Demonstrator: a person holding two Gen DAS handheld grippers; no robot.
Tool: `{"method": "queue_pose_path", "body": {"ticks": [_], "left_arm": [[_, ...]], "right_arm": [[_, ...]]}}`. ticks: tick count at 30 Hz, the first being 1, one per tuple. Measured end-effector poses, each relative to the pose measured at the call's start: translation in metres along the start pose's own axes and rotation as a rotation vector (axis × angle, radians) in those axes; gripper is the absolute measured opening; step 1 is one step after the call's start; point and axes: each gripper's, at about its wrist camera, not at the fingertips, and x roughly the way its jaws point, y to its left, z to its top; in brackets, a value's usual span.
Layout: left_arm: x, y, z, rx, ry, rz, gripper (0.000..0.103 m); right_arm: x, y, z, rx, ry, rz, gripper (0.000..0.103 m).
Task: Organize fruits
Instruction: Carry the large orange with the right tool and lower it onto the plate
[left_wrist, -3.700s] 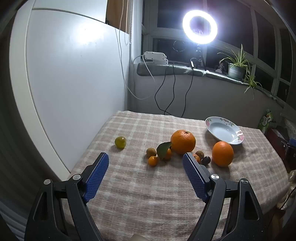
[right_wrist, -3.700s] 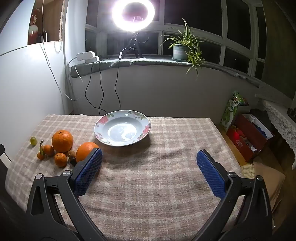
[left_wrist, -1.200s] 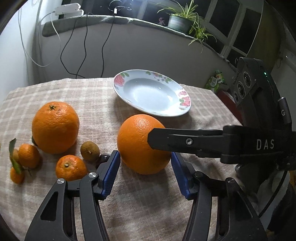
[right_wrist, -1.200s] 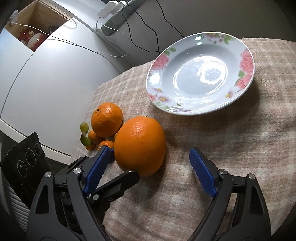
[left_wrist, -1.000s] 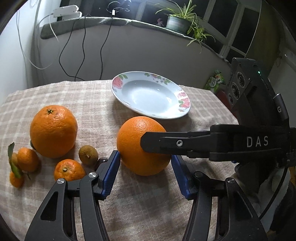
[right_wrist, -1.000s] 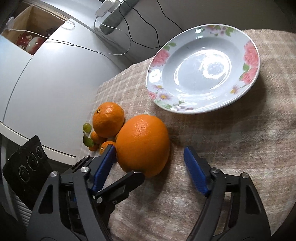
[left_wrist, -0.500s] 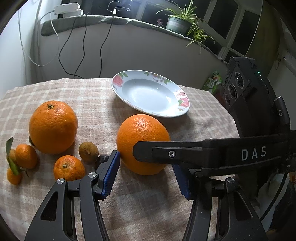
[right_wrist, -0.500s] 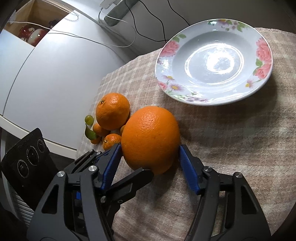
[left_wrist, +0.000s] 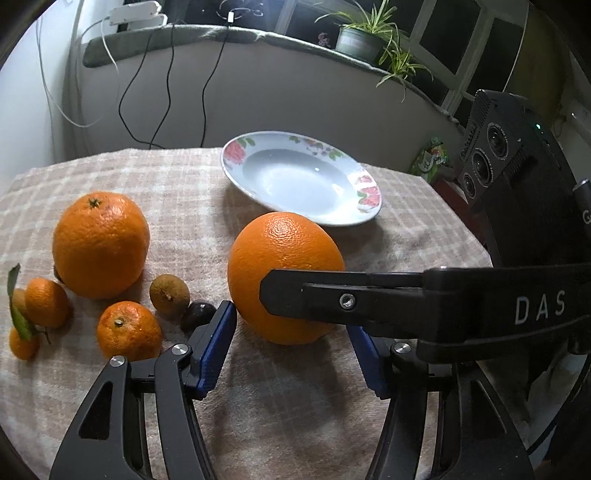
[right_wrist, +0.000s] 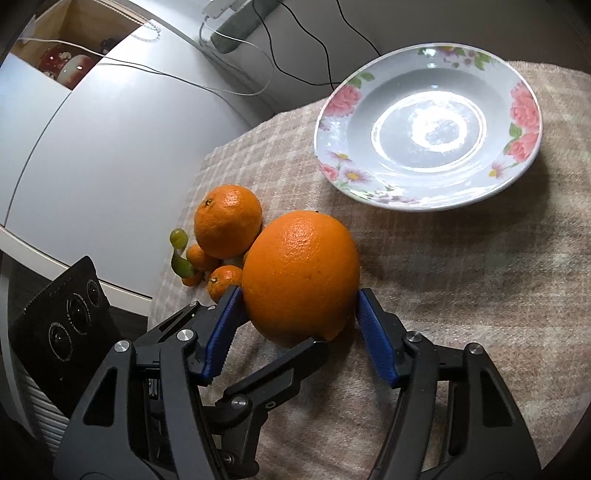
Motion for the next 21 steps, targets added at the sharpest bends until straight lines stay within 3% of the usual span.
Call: {"method": "queue_pose_path", "body": {"ticks": [8,21], "left_arm": [[-0.008,-0.016,0.023,0.033,-0.049,-0.019,0.061],[0.036,-0.029,0.067,0.017,-0.063,-0.038,0.061]], "right_arm": [[-0.031,0.004,0.017,-0.037,-0.058,-0.015,0.066],[-0.049,-0.034,0.064,-0.025,-0.093,-0.061,0.066]]}}
